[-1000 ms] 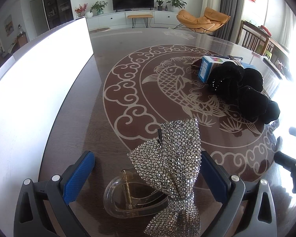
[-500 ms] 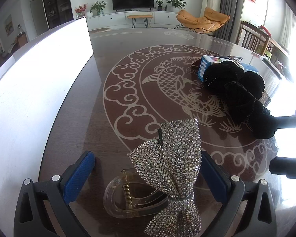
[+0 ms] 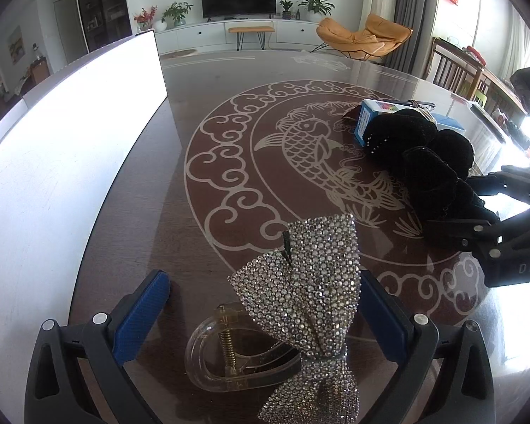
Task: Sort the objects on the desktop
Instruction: 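Lift the bow and clip with the left gripper while the right gripper grasps a black plush, then carry the bow and black plush over the white bin and open both grippers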
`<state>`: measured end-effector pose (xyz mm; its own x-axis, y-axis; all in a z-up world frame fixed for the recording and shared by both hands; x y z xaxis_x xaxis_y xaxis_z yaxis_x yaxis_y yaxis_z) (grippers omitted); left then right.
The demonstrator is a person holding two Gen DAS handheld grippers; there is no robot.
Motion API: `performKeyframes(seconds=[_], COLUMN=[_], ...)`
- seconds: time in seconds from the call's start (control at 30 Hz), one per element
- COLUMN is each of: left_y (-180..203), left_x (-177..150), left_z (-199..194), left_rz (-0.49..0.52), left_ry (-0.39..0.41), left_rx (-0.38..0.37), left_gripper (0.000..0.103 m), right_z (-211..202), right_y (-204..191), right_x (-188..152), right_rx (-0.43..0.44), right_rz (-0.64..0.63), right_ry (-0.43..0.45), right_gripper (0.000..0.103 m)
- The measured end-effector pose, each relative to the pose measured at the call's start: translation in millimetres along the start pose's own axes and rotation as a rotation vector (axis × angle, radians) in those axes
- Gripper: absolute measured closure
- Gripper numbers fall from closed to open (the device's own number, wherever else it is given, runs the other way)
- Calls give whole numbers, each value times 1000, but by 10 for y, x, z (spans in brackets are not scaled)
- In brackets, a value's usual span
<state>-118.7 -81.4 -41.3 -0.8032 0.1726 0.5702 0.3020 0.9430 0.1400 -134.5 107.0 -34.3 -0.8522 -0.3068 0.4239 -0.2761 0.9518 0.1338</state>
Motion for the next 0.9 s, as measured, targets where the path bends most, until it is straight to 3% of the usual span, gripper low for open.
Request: performKeyframes(seconds=[0.13,0.27,0.3,0.33,0.4,0.47,0.5,0.53,0.57,0.6,0.7,0.9], left_y=[2,4,3,5,16,15,15,18,24,6,-49,-14], left_x=[4,4,3,7,29,53,58,58,48,31,-61,-205], left_z=[-2,2,4,5,23,33,4,-50,-87,-123,-328,-1003], left_rz=[-1,0,2,8,40,60,71,96,117,119,95,-17], left_ry=[0,-1,-4,-11,-49,-89,-77,-51,-47,-47,5,146], left_rx=[0,-1,-5,-9,-33,-54,-68,-62,-69,-71,-95,-211], left_gripper=[0,0,0,0,0,0,8,41,53,53,54,54], right_z=[-105,-318,-359,-382,-406,-409,-379,-333,-297,-319,-451,-1093], right_y=[1,-11,-19,-20,2,2,-8,-29,-50,-75,-79,-103], right_x=[-138,-503,-590,-630,-650,-591,-545,-508,-501,-478,-491,-351], right_rx=[-17,3,8,22,43,16,17,16,-19,-58,-48,-2], right_rz=[43,98,94,87,75,49,36,20,-6,-32,-37,14], right_ry=[23,-21,-33,-48,-60,-37,-41,-61,-90,-89,-113,-4], right_gripper=[61,60,54,39,25,25,26,43,51,67,68,68])
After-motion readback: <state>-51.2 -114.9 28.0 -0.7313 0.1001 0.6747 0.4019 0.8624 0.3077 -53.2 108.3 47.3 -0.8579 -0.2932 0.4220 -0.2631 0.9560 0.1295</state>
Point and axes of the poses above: each gripper's, at about its wrist camera, not at the fingertips, and z roughly the way its jaws point, y to its right, x to its top, the point moved 3 cm from there along z, roughly the way its jaws point, and after that the axes turned 10 degrees about -x, right-handed, at the moved point
